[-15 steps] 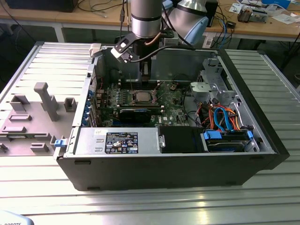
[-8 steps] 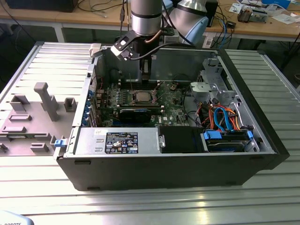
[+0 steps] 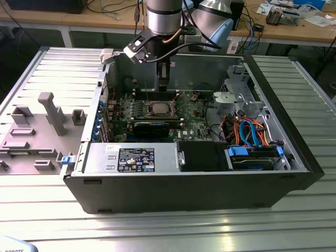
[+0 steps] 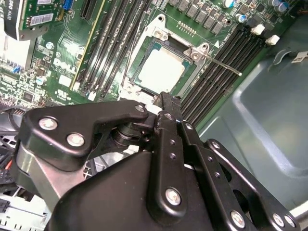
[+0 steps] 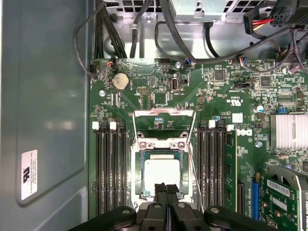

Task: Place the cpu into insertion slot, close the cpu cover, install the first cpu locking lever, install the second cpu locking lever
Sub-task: 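Close the cpu cover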

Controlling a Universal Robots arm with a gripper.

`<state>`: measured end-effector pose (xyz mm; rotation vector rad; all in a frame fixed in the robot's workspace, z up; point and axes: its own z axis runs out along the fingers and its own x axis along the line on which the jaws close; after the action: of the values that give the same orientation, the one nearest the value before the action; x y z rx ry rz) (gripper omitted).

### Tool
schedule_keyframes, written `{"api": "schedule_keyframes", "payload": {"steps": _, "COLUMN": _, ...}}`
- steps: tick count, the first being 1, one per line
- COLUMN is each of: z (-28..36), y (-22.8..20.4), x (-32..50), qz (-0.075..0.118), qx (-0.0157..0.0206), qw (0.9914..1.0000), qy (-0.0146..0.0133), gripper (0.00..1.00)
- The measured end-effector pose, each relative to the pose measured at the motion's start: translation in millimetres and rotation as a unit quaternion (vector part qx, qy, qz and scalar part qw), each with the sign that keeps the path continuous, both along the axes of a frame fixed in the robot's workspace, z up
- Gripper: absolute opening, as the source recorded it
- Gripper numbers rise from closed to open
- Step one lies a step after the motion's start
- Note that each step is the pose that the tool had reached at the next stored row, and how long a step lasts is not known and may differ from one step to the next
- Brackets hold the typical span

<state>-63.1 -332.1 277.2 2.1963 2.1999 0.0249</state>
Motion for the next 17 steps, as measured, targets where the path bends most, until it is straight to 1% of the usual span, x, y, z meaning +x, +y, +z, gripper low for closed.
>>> {"api": "schedule_keyframes", "payload": {"steps": 3, "z": 3.1, "y": 0.0, "x": 0.0, "qz": 0.000, "qx": 0.0000, "qw": 1.00000, "qy": 0.0000, "gripper": 0.11}}
{"api": "schedule_keyframes", "payload": {"steps": 10, "z": 3.2, "y": 0.0, "x": 0.0, "qz": 0.000, "qx": -0.0001, "qw": 1.00000, "qy": 0.0000, "gripper": 0.11}}
{"api": "schedule_keyframes", "payload": {"steps": 17, "z": 3.2, "y": 0.0, "x": 4.2, "qz": 0.000, "qx": -0.0001, "qw": 1.00000, "qy": 0.0000, "gripper": 0.11}}
